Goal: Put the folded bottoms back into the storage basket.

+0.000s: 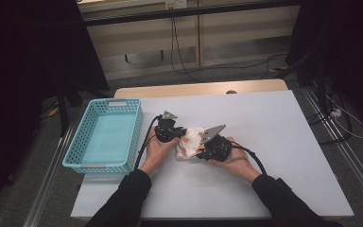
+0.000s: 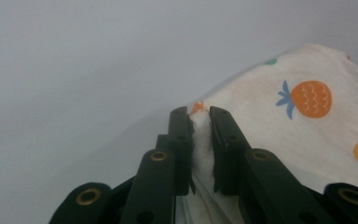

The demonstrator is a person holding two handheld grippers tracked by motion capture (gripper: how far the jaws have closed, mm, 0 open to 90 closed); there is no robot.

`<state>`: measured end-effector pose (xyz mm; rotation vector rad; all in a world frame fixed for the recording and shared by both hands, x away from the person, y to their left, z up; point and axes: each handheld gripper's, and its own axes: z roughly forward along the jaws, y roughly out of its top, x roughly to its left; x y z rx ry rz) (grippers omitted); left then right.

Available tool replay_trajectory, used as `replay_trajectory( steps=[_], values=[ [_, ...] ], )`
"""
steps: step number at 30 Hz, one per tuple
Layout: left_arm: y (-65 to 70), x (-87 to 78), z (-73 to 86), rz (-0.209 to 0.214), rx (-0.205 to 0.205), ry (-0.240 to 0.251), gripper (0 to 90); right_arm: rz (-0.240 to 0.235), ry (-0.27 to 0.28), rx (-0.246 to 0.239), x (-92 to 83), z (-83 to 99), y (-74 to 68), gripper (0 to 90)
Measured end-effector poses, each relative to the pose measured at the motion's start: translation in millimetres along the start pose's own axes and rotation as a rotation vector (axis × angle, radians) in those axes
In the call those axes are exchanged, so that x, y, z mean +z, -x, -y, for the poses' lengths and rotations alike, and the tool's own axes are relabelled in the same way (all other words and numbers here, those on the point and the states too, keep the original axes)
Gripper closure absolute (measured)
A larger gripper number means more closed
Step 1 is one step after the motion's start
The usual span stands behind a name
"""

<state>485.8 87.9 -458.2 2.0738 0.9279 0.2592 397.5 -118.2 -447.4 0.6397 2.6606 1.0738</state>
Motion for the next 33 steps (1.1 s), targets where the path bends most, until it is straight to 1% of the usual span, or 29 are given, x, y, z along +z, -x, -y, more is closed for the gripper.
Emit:
replay_trajectory(
  steps=[1,6,8,9,12,17,19,21,22,27,31,33],
  values=[
    [0.0,-0.8,-0.3,0.000,-0.008,0.011,79.9,0.000,0.001,0.000,-0.1,-0.1,-0.1,81.9],
    [0.1,-4.2,-1.9,0.000,-0.008,0.025,79.9,0.003,0.008,0.004,-0.1,-0.9,-1.1,82.0],
    [0.4,-5.2,-2.8,0.003,-0.019,0.037,79.9,0.004,0.013,0.001,-0.5,-1.4,-1.2,81.9],
    [0.0,-6.4,-3.4,0.001,-0.014,0.041,79.9,0.004,0.020,0.004,-1.4,-1.8,-1.2,81.9],
    [-0.3,-9.3,-4.9,0.009,-0.023,0.060,79.9,0.004,0.029,0.009,-2.6,-2.6,-1.5,81.9],
    [0.1,-12.8,-6.7,0.011,-0.022,0.072,79.9,0.003,0.037,0.015,-3.5,-4.0,-2.7,81.9],
    [0.1,-14.1,-7.2,0.009,-0.020,0.078,79.9,0.004,0.038,0.011,-3.8,-4.3,-2.6,81.9],
    [1.8,-14.1,-7.2,0.001,-0.024,0.083,79.9,0.003,0.044,0.017,-4.5,-4.8,-3.0,82.0],
    [1.6,-14.3,-7.4,-0.001,-0.012,0.079,79.9,0.003,0.045,0.016,-4.8,-5.0,-2.9,82.0],
    [2.2,-17.2,-8.9,0.001,-0.027,0.102,79.9,0.004,0.057,0.020,-6.3,-5.7,-3.1,81.9],
    [2.4,-21.0,-11.0,0.005,-0.029,0.115,79.9,0.005,0.073,0.018,-9.7,-8.1,-4.1,82.0],
    [2.4,-23.1,-11.9,0.004,-0.027,0.113,79.9,0.008,0.075,0.017,-10.2,-8.5,-4.3,81.9]
  ],
)
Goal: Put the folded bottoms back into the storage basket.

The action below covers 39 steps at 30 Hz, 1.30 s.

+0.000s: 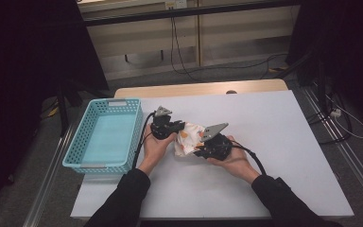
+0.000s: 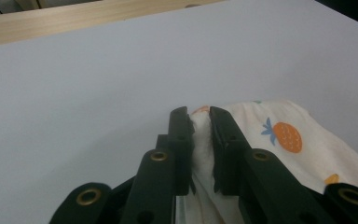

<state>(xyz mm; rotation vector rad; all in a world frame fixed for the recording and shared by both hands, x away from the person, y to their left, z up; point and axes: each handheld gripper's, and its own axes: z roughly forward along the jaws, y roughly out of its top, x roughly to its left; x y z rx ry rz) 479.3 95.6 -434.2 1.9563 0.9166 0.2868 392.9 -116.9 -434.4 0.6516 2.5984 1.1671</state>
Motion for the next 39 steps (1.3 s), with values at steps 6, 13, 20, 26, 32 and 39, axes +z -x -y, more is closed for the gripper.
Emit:
replay_trajectory(
  steps=[6,13,20,26,32,39],
  values=[
    [2.1,-2.9,-2.2,-0.006,0.010,0.012,79.9,0.002,0.007,0.000,-1.7,-1.7,-1.2,82.0],
    [1.1,-7.9,-5.3,0.001,0.004,0.029,79.9,0.003,0.021,-0.003,-4.6,-4.5,-2.4,81.9],
    [3.7,-14.8,-8.1,-0.003,0.003,0.052,79.9,0.002,0.036,-0.002,-8.9,-8.8,-4.2,81.9],
    [4.1,-21.7,-11.6,-0.005,0.013,0.059,79.9,-0.002,0.048,-0.007,-9.1,-12.1,-6.5,81.9],
    [-0.5,-28.9,-14.5,-0.004,0.001,0.072,79.9,0.000,0.069,-0.010,-13.2,-18.8,-6.8,82.0],
    [-0.2,-35.9,-18.7,-0.005,0.001,0.083,79.9,-0.006,0.084,-0.010,-12.9,-24.6,-9.7,82.0]
  ],
)
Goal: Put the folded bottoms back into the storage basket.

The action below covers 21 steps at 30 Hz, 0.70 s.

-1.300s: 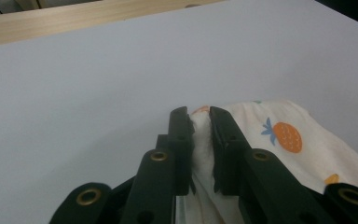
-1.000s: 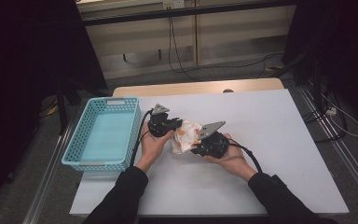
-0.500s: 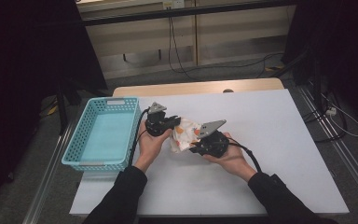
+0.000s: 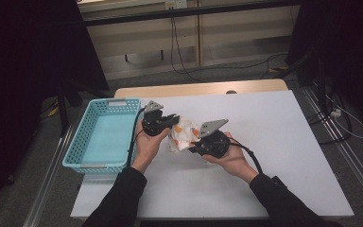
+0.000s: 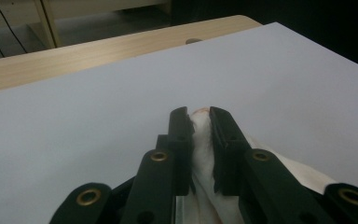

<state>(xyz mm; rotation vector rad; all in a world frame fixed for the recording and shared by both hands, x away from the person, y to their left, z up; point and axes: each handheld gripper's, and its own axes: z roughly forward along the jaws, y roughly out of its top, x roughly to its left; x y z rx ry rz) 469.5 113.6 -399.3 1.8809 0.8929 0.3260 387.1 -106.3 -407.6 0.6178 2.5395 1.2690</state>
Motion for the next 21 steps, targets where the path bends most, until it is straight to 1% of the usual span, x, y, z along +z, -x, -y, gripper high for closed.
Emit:
replay_trajectory(
  steps=[1,9,10,21],
  values=[
    [-0.2,-0.8,-0.4,-0.002,0.007,-0.001,80.0,-0.001,0.002,-0.001,0.2,-1.0,-0.7,81.9],
    [-1.2,-8.0,-4.7,-0.007,0.008,0.011,79.9,-0.006,0.015,-0.011,2.0,-8.6,-4.4,82.0],
    [-1.8,-9.5,-5.6,-0.008,0.014,0.009,79.9,-0.007,0.016,-0.015,2.1,-9.8,-4.8,82.0],
    [-6.6,-21.5,-11.3,-0.013,0.000,0.033,80.0,-0.013,0.038,-0.027,4.1,-21.6,-9.1,82.0]
  ],
)
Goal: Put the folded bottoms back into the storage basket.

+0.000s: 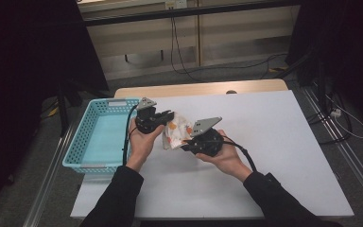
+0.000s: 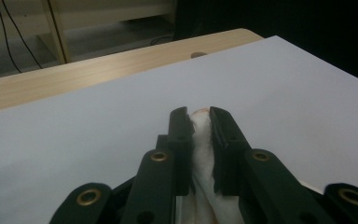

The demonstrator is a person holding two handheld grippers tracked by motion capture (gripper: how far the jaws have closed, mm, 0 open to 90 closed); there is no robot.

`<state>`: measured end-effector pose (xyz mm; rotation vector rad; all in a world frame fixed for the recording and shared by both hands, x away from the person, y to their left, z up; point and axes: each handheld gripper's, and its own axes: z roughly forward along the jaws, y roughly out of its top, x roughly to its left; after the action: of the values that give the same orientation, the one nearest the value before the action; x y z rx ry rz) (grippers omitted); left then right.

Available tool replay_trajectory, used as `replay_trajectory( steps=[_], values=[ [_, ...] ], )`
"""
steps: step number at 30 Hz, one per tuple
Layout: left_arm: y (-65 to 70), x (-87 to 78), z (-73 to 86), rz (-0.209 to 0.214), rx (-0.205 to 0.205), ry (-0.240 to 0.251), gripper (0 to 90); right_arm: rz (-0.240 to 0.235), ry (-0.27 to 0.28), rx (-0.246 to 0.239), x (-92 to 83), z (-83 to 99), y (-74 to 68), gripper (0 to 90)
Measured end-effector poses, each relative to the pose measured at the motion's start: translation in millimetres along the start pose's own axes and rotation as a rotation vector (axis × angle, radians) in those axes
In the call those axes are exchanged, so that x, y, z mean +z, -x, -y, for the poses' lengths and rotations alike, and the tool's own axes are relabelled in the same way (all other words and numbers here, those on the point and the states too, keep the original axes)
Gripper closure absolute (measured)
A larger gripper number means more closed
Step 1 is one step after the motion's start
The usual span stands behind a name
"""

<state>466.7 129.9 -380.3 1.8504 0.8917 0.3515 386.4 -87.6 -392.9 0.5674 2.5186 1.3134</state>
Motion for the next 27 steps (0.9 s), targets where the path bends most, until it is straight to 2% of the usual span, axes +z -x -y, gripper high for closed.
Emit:
replay_trajectory(
  steps=[20,27],
  values=[
    [-9.5,-25.8,-14.3,-0.032,0.010,0.058,79.9,-0.003,0.041,-0.033,3.6,-26.8,-4.9,82.0],
    [-14.8,-34.0,-18.2,-0.044,0.023,0.060,80.0,-0.008,0.053,-0.041,8.1,-35.4,-6.2,82.0]
  ],
)
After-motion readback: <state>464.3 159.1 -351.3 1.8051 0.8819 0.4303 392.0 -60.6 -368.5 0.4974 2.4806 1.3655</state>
